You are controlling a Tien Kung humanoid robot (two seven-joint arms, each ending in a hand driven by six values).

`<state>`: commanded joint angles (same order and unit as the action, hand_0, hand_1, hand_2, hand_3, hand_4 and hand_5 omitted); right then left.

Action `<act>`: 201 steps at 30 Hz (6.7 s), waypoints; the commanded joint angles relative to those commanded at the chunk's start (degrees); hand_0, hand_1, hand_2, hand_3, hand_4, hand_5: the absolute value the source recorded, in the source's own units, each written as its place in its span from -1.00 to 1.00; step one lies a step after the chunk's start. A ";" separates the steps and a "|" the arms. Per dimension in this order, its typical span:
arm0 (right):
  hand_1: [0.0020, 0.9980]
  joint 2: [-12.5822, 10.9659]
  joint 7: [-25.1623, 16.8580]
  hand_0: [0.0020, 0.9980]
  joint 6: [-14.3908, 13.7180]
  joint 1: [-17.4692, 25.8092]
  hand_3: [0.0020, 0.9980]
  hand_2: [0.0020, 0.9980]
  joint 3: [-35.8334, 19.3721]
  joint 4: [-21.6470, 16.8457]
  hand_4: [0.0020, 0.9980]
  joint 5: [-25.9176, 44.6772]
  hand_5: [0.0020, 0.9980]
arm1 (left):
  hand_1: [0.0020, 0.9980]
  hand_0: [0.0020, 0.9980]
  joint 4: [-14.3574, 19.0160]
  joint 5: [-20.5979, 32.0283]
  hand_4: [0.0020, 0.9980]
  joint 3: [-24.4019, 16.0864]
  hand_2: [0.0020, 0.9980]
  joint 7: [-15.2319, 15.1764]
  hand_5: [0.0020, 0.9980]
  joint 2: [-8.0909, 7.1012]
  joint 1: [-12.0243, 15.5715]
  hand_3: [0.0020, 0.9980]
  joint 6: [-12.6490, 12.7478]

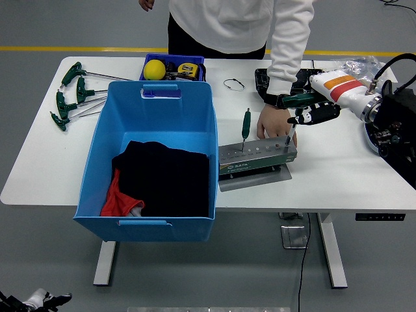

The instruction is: Lift tool from toolbox,place it in box,lift tool from toolbox,place it in box

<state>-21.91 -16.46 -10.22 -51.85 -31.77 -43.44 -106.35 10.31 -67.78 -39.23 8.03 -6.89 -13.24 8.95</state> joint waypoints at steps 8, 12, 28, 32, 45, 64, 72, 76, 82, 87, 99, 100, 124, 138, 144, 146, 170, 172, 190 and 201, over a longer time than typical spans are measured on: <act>-1.00 0.20 -0.84 -1.00 -2.55 0.60 -0.96 -1.00 0.19 1.20 1.00 0.86 0.42 | 0.33 0.38 0.00 -0.33 0.32 -0.03 0.36 0.08 0.34 0.06 0.26 0.26 -0.09; -1.00 0.13 -1.22 -1.00 -4.37 0.63 -1.00 -1.00 0.06 1.12 1.00 0.96 0.42 | 0.32 0.38 0.00 -0.35 0.32 0.02 0.36 0.08 0.34 0.07 0.37 0.26 -0.12; -1.00 -0.52 -0.07 -1.00 -5.06 0.59 -1.00 -1.00 -0.41 0.42 1.00 0.62 0.41 | 0.32 0.38 0.00 0.30 0.32 0.48 0.36 -0.07 0.34 -0.05 0.06 0.26 -0.26; -1.00 -0.89 0.30 -1.00 -4.66 0.33 -1.00 -1.00 -0.83 -0.40 1.00 0.74 0.42 | 0.32 0.38 0.00 0.18 0.32 0.24 0.36 -0.06 0.34 -0.11 0.06 0.26 -0.28; -1.00 -2.79 1.34 -1.00 -3.00 0.66 -1.00 -1.00 -2.85 -3.60 0.90 2.88 0.50 | 0.32 0.38 0.00 -0.55 0.32 -0.60 0.36 0.07 0.34 -0.23 0.11 0.26 -0.23; -1.00 -4.12 1.44 -1.00 -0.11 1.22 -1.00 -1.00 -4.98 -7.71 0.79 6.79 0.50 | 0.32 0.38 0.00 -0.70 0.32 -0.75 0.36 0.04 0.34 -0.27 0.06 0.26 -0.09; -1.00 -4.70 1.03 -1.00 0.95 1.31 -1.00 -1.00 -6.17 -9.53 0.76 7.76 0.44 | 0.32 0.39 0.00 -0.77 0.32 -0.65 0.36 0.06 0.34 -0.28 0.03 0.26 -0.06; -1.00 -5.05 1.04 -1.00 1.69 1.49 -1.00 -1.00 -6.81 -10.46 0.76 7.65 0.44 | 0.32 0.39 0.00 -0.87 0.32 -0.70 0.36 0.06 0.34 -0.29 0.07 0.26 -0.07; -1.00 -5.59 1.11 -1.00 2.05 1.56 -1.00 -1.00 -7.55 -12.07 0.74 7.60 0.41 | 0.32 0.38 0.00 -1.45 0.32 -1.18 0.36 0.14 0.34 -0.28 0.23 0.26 -0.05; -1.00 -5.83 1.20 -1.00 2.46 1.61 -1.00 -1.00 -8.04 -13.38 0.72 7.86 0.41 | 0.32 0.38 0.00 -1.88 0.32 -1.51 0.36 0.23 0.34 -0.27 0.43 0.26 -0.07; -1.00 -6.85 0.87 -1.00 1.85 1.91 -1.00 -1.00 -9.33 -16.76 0.71 8.62 0.35 | 0.32 0.38 0.00 -3.07 0.32 -2.21 0.36 0.33 0.34 -0.30 0.80 0.26 -0.14; -1.00 -6.90 0.85 -1.00 1.78 1.91 -1.00 -1.00 -9.40 -16.94 0.71 8.62 0.35 | 0.32 0.38 0.00 -3.10 0.32 -2.21 0.36 0.33 0.34 -0.31 0.80 0.26 -0.14; -1.00 -0.10 2.84 -1.00 1.32 -6.39 -1.00 -1.00 -9.47 -26.55 0.67 6.92 0.28 | 0.32 0.38 0.00 -1.60 0.32 -1.21 0.36 0.14 0.33 -0.58 0.23 0.25 -0.31; -1.00 8.23 4.03 -1.00 1.22 -10.94 -1.00 -1.00 -1.25 -29.09 0.67 5.82 0.28 | 0.32 0.39 0.00 -1.56 0.32 -1.08 0.36 0.25 0.33 -0.75 0.27 0.26 -0.75; -1.00 10.96 4.42 -1.00 0.69 -11.52 -1.00 -1.00 4.27 -27.53 0.68 4.22 0.28 | 0.32 0.39 0.00 -1.58 0.32 -1.25 0.36 0.31 0.33 -0.77 0.31 0.25 -0.79; -1.00 11.63 4.60 -1.00 0.47 -12.00 -1.00 -1.00 6.19 -26.77 0.68 3.71 0.28 | 0.32 0.39 0.00 -1.75 0.32 -1.43 0.36 0.35 0.33 -0.78 0.29 0.25 -0.80; -0.85 19.76 9.58 -0.84 2.43 -16.13 -0.58 -0.67 18.77 -21.04 0.76 -3.89 0.21 | 0.32 0.41 0.00 -5.26 0.32 -4.03 0.36 1.02 0.34 -0.99 0.81 0.26 -1.45; -0.85 20.24 9.65 -0.84 4.59 -16.31 -0.58 -0.67 19.02 -20.67 0.76 -4.26 0.21 | 0.32 0.41 0.00 -5.58 0.32 -4.24 0.36 1.10 0.34 -1.01 0.86 0.26 -1.49; 0.29 21.33 9.36 0.46 3.95 -17.39 0.09 0.40 16.72 -18.18 0.85 -4.69 0.18 | 0.32 0.41 0.00 -8.15 0.33 -5.69 0.36 1.53 0.34 -1.30 0.90 0.26 -2.14; 0.31 20.42 8.45 0.46 3.82 -17.79 0.10 0.41 15.09 -9.80 0.92 -6.64 0.19 | 0.32 0.41 0.00 -7.77 0.33 -5.69 0.36 1.47 0.34 -1.35 0.57 0.26 -2.08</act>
<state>-1.49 -8.01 -6.39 -69.64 -16.68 -53.24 -113.00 10.31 -75.56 -44.92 9.51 -8.25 -12.68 6.87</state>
